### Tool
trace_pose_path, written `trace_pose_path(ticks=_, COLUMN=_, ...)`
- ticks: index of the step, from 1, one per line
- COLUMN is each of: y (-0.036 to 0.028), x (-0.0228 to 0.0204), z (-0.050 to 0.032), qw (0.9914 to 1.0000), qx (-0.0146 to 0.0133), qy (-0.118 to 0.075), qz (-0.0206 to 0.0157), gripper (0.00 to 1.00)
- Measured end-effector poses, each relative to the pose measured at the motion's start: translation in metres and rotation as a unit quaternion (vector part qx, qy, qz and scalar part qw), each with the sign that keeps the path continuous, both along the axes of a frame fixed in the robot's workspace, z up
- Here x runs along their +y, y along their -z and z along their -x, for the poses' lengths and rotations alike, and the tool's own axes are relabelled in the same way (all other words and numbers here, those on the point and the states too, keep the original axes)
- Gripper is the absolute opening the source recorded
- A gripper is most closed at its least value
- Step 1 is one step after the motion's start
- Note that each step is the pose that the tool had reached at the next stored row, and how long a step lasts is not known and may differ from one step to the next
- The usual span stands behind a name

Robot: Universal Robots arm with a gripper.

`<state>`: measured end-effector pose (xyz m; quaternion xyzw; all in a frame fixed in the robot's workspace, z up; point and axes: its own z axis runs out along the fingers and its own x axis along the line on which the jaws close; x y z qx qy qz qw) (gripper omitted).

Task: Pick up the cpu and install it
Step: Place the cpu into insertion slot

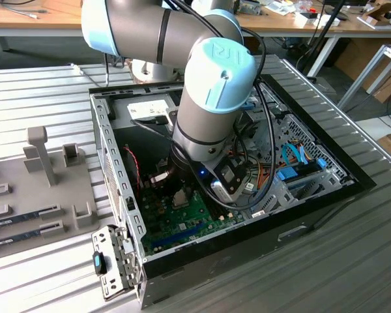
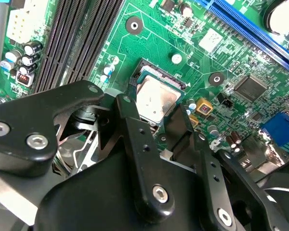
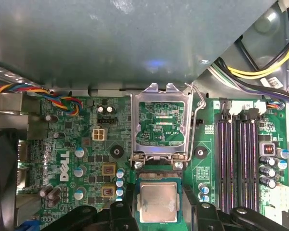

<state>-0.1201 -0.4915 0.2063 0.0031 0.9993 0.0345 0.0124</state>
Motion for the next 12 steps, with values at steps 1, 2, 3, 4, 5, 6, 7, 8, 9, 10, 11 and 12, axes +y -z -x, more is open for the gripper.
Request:
trace_pose_path(ticks=1, y=0.0004, x=0.0003, z=0.0000, qw=1.00000, qx=0.0000, qy=0.000, qz=0.0000, gripper=0.47)
trace_pose_path(ticks=2, y=0.0008, x=0.0005, z=0.0000, qw=1.00000, qx=0.0000, qy=0.000, qz=0.0005, gripper=0.47)
trace_pose_path(ticks=3, y=0.0012, x=0.0005, z=0.0000, qw=1.00000, qx=0.0000, qy=0.000, qz=0.0010, gripper=0.47)
trace_pose_path(ticks=4, y=0.0017, x=0.0005, z=0.0000, qw=1.00000, qx=0.0000, qy=0.000, qz=0.0014, gripper=0.47)
trace_pose_path(ticks=5, y=0.0021, x=0.0005, z=0.0000, qw=1.00000, qx=0.0000, qy=0.000, qz=0.0021, gripper=0.47)
trace_pose_path(ticks=6, y=0.0022, x=0.0005, z=0.0001, qw=0.99999, qx=0.0000, qy=0.000, qz=0.0041, gripper=0.47)
trace_pose_path(ticks=7, y=0.0023, x=0.0005, z=0.0001, qw=0.99999, qx=0.0000, qy=0.000, qz=0.0053, gripper=0.47)
trace_pose_path(ticks=8, y=0.0024, x=0.0004, z=0.0001, qw=0.99998, qx=0.0000, qy=0.000, qz=0.0063, gripper=0.47)
trace_pose_path(ticks=9, y=0.0027, x=0.0004, z=0.0001, qw=0.99998, qx=0.0000, qy=0.000, qz=0.0068, gripper=0.47)
trace_pose_path(ticks=10, y=0.0029, x=0.0004, z=0.0001, qw=0.99998, qx=0.0000, qy=0.000, qz=0.0069, gripper=0.47)
trace_pose_path(ticks=11, y=0.0034, x=0.0005, z=0.0001, qw=0.99998, qx=0.0000, qy=-0.001, qz=0.0070, gripper=0.47)
trace_pose_path(ticks=12, y=0.0037, x=0.0007, z=0.0000, qw=0.99998, qx=0.0000, qy=-0.001, qz=0.0070, gripper=0.47)
